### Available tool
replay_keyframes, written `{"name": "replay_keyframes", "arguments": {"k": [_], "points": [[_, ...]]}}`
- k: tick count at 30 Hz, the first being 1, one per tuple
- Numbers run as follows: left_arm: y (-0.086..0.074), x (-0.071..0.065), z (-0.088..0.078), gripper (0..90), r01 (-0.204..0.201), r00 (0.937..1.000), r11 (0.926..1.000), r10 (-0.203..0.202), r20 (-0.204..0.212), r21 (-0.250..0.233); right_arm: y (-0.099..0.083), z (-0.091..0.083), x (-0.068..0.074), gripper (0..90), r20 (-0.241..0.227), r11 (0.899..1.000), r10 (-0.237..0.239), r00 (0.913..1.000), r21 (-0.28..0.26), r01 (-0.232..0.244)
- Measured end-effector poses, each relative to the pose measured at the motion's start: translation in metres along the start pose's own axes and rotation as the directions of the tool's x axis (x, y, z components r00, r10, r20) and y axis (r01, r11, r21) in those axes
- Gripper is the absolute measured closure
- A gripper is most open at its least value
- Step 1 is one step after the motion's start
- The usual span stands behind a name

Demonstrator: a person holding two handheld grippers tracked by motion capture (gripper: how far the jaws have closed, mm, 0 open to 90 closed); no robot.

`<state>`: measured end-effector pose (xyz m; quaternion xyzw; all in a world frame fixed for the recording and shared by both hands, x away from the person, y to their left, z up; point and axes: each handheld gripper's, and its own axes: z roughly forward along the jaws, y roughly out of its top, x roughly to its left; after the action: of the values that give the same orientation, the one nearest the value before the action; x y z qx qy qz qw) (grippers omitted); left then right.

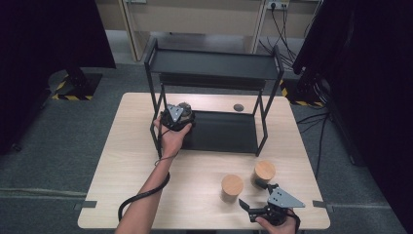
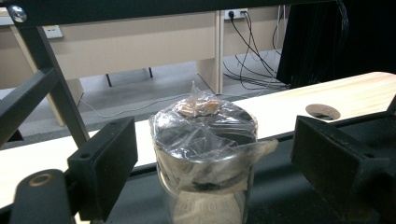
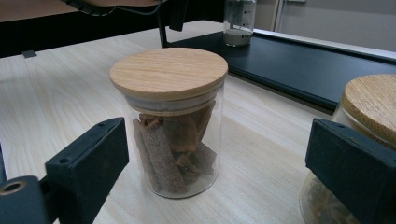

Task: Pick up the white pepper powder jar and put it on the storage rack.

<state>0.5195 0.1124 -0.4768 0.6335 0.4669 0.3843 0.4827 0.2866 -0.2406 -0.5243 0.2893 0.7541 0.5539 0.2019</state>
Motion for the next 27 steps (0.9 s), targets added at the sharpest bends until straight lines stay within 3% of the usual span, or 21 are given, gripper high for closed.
{"name": "replay_keyframes", "arguments": {"k": [16, 27], "points": [[0.002, -0.008, -0.027, 14.7, -0.021, 0.9992, 0.9990, 0.022, 0.035, -0.040, 0.000, 0.000, 0.000, 6.1, 0.002, 1.000, -0.001, 1.0000, 0.004, 0.001], [0.009, -0.015, -0.045, 13.8, -0.012, 0.9986, 0.9982, 0.015, 0.050, -0.059, 0.000, 0.000, 0.000, 6.1, 0.004, 1.000, -0.002, 1.0000, 0.001, 0.002]]}}
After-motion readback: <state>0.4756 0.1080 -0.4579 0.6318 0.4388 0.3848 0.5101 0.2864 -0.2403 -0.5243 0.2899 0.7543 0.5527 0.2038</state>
